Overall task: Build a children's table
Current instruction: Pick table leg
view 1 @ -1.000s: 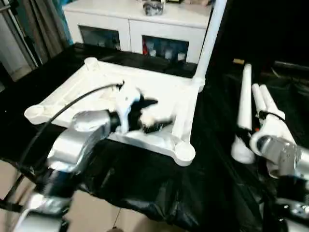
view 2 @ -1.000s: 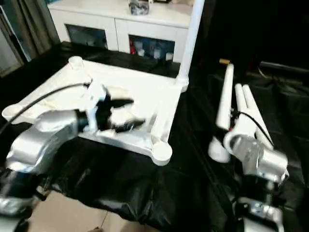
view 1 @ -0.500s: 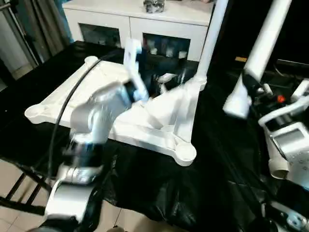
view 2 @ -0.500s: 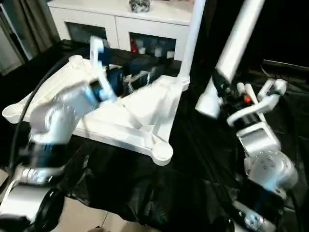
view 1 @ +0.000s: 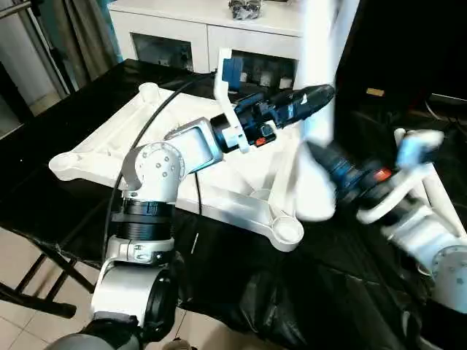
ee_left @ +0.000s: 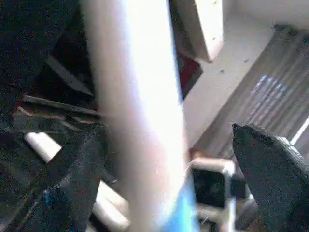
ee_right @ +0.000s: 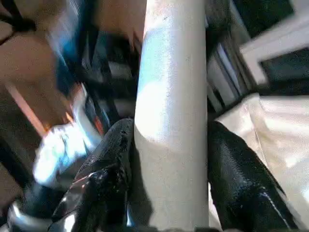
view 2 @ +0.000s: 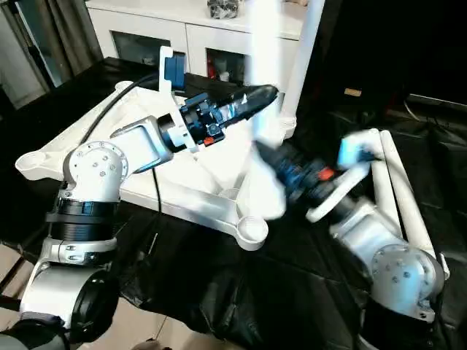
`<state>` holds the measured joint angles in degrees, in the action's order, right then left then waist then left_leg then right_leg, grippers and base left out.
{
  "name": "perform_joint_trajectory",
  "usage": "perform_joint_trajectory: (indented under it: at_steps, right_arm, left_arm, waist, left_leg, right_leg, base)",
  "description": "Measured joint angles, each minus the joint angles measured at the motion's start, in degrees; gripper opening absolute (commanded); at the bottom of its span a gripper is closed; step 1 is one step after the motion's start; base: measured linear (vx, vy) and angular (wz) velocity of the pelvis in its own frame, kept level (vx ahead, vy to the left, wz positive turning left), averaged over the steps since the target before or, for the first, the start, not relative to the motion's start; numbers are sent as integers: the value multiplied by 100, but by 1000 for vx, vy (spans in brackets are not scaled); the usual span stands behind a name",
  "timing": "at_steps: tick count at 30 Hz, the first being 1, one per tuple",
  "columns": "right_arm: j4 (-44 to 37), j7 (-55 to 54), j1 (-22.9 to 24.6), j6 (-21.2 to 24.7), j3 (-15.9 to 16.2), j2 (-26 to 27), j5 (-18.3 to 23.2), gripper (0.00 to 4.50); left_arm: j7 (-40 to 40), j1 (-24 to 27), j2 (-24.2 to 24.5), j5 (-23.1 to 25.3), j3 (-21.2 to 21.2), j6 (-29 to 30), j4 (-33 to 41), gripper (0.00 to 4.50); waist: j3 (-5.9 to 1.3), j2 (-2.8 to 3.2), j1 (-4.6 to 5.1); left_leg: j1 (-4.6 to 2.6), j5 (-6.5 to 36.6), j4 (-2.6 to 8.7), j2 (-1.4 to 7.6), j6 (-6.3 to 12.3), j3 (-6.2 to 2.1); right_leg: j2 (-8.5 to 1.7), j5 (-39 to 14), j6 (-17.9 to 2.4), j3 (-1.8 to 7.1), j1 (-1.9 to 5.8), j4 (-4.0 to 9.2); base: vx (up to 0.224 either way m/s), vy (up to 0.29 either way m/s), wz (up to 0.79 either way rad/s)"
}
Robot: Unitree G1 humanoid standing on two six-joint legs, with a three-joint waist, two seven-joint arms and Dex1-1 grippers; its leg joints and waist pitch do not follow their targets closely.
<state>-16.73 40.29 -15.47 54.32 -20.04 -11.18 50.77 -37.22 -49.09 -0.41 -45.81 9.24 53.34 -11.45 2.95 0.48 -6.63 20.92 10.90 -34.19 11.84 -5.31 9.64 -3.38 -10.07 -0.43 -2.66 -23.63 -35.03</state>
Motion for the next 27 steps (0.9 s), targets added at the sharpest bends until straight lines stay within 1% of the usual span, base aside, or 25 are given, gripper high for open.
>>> perform_joint_trajectory:
  at_steps: [1,2,6,7,8,9,11,12,13,15,16,17,19,21,22,23,24,27]
  right_arm:
    - [-9,28,0,-33,96,-36,-79,186]
    - [-12,35,-2,-86,173,-68,-143,186]
    - [-14,19,-33,-327,609,-245,-463,186]
    - [-14,17,-43,-363,738,-303,-566,186]
    - [-14,7,-48,-418,838,-326,-663,186]
    - [-13,-1,-52,-486,903,-339,-751,186]
    - [-7,-62,-134,-673,1120,-387,-1068,186]
    - [15,-117,-187,-750,1211,-392,-1206,186]
    - [57,-176,-258,-808,1302,-386,-1332,186]
    - [166,-262,-337,-942,1456,-331,-1449,186]
    - [230,-301,-376,-980,1540,-311,-1503,186]
    - [256,-314,-380,-991,1583,-308,-1537,186]
    - [381,-325,-460,-1014,1661,-276,-1558,186]
    - [407,-344,-497,-1050,1706,-246,-1570,186]
    - [435,-351,-498,-1104,1728,-231,-1582,186]
    - [443,-351,-498,-1123,1736,-229,-1605,186]
    - [443,-351,-498,-1138,1754,-229,-1627,186]
    - [452,-352,-497,-1195,1819,-232,-1677,186]
  left_arm:
    - [15,0,2,-13,-1,44,0,450]
    - [39,1,5,-18,-2,71,1,421]
    - [369,3,-7,15,17,108,3,408]
    - [480,3,-17,51,59,107,-2,382]
    - [570,3,-25,60,97,103,-3,373]
    - [647,3,-28,63,119,94,-8,373]
    - [850,14,-28,106,220,42,-12,366]
    - [924,22,-25,129,244,1,-12,340]
    - [993,26,-25,175,286,-27,-11,330]
    - [1096,59,-1,180,346,-47,-9,324]
    - [1152,123,11,180,390,-70,-8,312]
    - [1183,158,16,181,400,-70,-8,286]
    - [1248,179,58,198,415,-69,-8,281]
    - [1255,179,111,224,421,-69,-6,273]
    - [1257,179,122,229,416,-69,14,258]
    - [1257,184,121,235,411,-69,37,244]
    - [1257,199,124,250,405,-74,54,244]
    - [1264,242,154,290,396,-94,55,227]
  waist:
    - [1,-2,1]
    - [1,-3,-2]
    - [6,-10,-11]
    - [6,-11,-13]
    - [7,-12,-13]
    - [8,-13,-14]
    - [8,-14,-2]
    - [9,-15,2]
    - [19,-53,9]
    - [26,-107,4]
    - [29,-125,3]
    - [31,-128,-3]
    - [32,-130,-10]
    - [33,-133,-35]
    - [45,-171,-55]
    - [57,-193,-73]
    - [65,-206,-85]
    - [69,-211,-124]
  left_leg:
    - [6,0,0,0,0,0]
    - [9,-1,1,1,0,-1]
    - [12,0,2,1,0,-4]
    - [13,0,2,0,0,-4]
    - [13,0,2,0,0,-4]
    - [15,0,2,0,1,-4]
    - [14,0,2,1,0,-4]
    - [14,-1,2,1,0,-4]
    - [12,-3,7,0,-1,0]
    - [10,-8,16,4,-4,-4]
    - [15,-9,16,5,-4,-7]
    - [16,-8,15,3,-3,-8]
    - [21,-8,6,2,-1,-7]
    - [23,-6,6,2,3,-7]
    - [22,-7,8,2,3,-4]
    - [21,-7,8,5,2,-5]
    - [21,-7,8,5,2,-6]
    - [21,-7,4,3,2,-3]
  right_leg:
    - [0,0,0,-1,-7,-1]
    - [0,0,1,-2,-9,-1]
    - [0,0,1,-4,-9,1]
    - [0,0,2,-4,-9,3]
    - [0,0,2,-4,-9,4]
    - [0,0,2,-4,-10,4]
    - [0,0,2,-4,-11,3]
    - [0,0,2,-4,-11,3]
    - [0,0,4,-2,-14,0]
    - [4,-1,5,-11,-16,-3]
    - [3,0,4,-15,-16,1]
    - [-1,1,3,-13,-20,4]
    - [-4,20,-24,-11,-34,3]
    - [-4,20,-25,-11,-33,4]
    - [-5,18,-23,-11,-33,1]
    - [-4,18,-23,-14,-34,0]
    - [-4,18,-24,-15,-35,0]
    - [-6,19,-25,-9,-34,0]
  base:
    - [0,0,0]
    - [0,0,0]
    - [0,0,0]
    - [0,0,0]
    - [0,0,0]
    - [0,0,0]
    - [0,0,0]
    - [0,0,0]
    - [0,0,0]
    - [0,0,0]
    - [0,0,0]
    - [0,0,0]
    - [0,0,0]
    - [0,0,0]
    - [0,0,0]
    - [0,0,0]
    - [0,0,0]
    - [0,0,0]
